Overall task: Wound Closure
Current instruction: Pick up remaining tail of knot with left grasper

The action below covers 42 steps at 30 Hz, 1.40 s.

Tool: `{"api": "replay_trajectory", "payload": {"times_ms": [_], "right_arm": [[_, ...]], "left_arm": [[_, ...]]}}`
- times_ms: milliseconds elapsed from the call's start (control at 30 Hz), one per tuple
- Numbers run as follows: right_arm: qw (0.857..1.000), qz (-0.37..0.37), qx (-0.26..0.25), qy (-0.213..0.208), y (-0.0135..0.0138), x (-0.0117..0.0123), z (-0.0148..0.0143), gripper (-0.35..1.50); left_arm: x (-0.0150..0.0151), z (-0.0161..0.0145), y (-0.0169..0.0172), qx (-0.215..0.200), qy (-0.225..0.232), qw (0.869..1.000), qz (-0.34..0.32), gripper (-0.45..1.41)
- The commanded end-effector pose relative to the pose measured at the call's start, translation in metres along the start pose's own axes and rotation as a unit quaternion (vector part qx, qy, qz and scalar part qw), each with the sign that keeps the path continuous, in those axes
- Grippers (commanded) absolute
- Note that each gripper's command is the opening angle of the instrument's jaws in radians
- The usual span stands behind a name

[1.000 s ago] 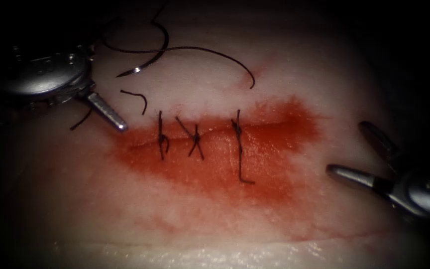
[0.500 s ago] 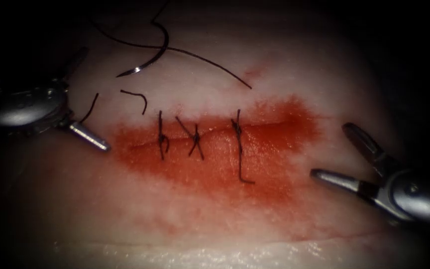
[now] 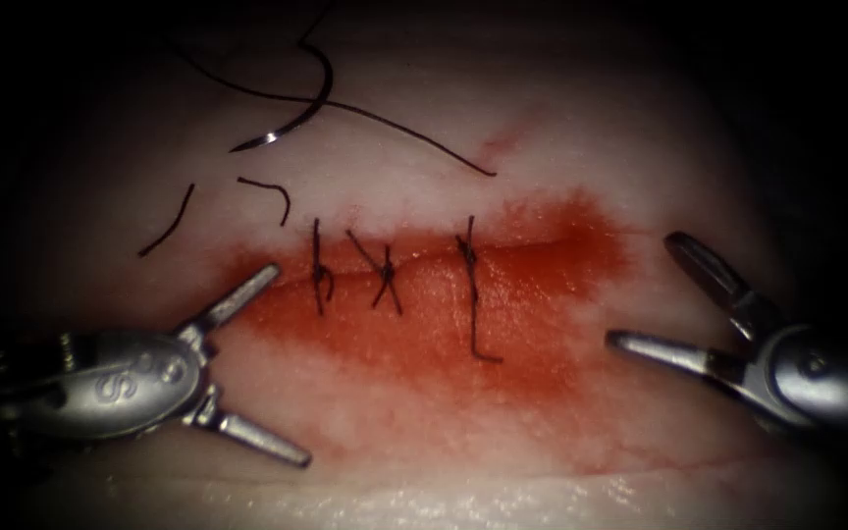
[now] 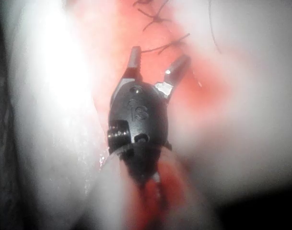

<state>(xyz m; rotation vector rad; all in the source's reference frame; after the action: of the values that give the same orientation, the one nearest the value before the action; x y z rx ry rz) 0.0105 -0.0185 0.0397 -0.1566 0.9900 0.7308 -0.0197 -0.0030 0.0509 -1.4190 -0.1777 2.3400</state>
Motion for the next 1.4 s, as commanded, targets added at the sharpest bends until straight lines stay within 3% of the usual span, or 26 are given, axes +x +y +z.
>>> {"api": "replay_trajectory", "payload": {"times_ms": [33,100,300,533,600,800,1167,1400], "right_arm": [[1.000,-0.003,0.008,-0.002,-0.0007,-0.0006,0.0010,1.36],[1.000,-0.010,0.008,-0.005,-0.0008,-0.0009,0.0012,1.36],[1.000,-0.018,0.011,-0.015,-0.0009,-0.0013,0.0013,1.35],[0.999,-0.024,0.012,-0.018,-0.0011,-0.0013,0.0012,1.33],[0.999,-0.024,0.011,-0.018,-0.0012,-0.0013,0.0012,1.33],[0.999,-0.026,0.010,-0.020,-0.0013,-0.0012,0.0013,1.33],[0.999,-0.027,0.009,-0.023,-0.0017,-0.0013,0.0016,1.33],[0.999,-0.027,0.009,-0.023,-0.0016,-0.0013,0.0016,1.33]], "left_arm": [[0.0004,0.0014,0.0008,-0.002,-0.013,1.000,0.008,0.81],[0.0015,0.0023,0.0019,-0.005,-0.031,0.999,0.016,0.68],[0.0037,0.0054,0.0036,0.000,-0.084,0.995,0.053,0.62],[0.0037,0.0084,0.0034,0.007,-0.170,0.982,0.077,0.56],[0.0030,0.0092,0.0031,0.004,-0.192,0.978,0.079,0.44],[0.0017,0.0104,0.0021,0.001,-0.218,0.973,0.081,0.31],[0.0010,0.0122,0.0004,0.008,-0.225,0.971,0.078,0.27],[0.0010,0.0124,0.0003,0.007,-0.226,0.971,0.077,0.04]]}}
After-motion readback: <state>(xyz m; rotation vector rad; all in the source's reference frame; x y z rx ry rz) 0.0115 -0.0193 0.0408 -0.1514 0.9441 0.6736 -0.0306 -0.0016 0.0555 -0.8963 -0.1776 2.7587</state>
